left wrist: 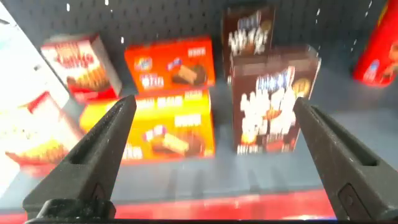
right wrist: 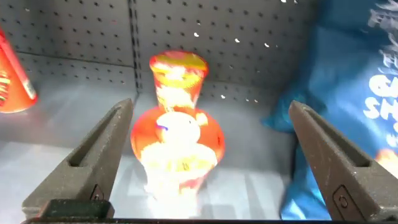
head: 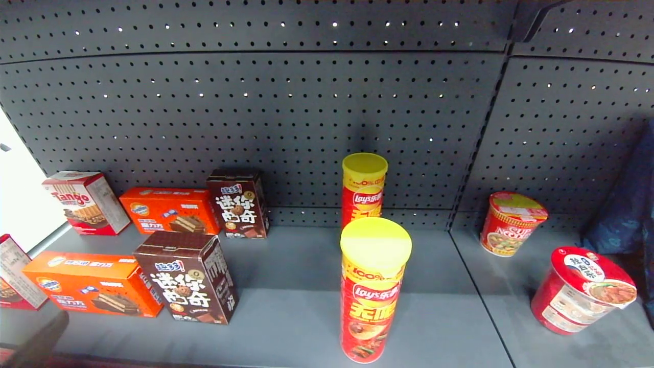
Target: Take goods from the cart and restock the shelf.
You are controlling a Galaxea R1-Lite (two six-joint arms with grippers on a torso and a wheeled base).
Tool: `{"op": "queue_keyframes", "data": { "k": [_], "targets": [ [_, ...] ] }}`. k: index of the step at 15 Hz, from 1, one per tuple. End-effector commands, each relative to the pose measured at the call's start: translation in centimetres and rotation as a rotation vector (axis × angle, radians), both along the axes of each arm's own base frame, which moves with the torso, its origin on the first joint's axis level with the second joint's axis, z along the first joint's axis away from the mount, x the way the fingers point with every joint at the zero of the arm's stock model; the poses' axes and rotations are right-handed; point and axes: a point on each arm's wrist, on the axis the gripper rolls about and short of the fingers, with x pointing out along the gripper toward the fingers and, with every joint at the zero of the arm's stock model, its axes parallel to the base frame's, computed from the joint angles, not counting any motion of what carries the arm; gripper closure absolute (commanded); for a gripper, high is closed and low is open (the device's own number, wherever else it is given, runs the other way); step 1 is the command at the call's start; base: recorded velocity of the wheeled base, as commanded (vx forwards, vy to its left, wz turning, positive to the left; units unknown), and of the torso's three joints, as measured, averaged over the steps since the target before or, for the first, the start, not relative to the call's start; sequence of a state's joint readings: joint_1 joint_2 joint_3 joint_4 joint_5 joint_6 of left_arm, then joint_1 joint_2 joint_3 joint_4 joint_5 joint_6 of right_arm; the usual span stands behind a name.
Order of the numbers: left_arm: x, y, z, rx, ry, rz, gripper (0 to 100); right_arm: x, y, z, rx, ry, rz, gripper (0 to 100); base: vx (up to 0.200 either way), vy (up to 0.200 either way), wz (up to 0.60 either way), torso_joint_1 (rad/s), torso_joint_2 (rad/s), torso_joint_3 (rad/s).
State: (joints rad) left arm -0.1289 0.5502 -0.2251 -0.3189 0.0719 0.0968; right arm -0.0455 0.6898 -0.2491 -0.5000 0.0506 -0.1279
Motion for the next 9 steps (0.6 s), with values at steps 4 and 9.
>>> {"op": "queue_keyframes", "data": {
  "k": [4,9],
  "targets": [
    [-2.6,0.4,-3.6,-0.006,-0.047,0.013,0,-3.8,0.0,-4.2,0.006,-0.019,-0.095,0,0.000,0.000,0.00,0.000,0.00,0.000],
    [-4.2,0.7,-6.1,0.005,0.032,0.052,0,-5.9,0.0,-8.2,0.011,0.042,-0.118,0,0.000,0.000,0.00,0.000,0.00,0.000]
  ]
}}
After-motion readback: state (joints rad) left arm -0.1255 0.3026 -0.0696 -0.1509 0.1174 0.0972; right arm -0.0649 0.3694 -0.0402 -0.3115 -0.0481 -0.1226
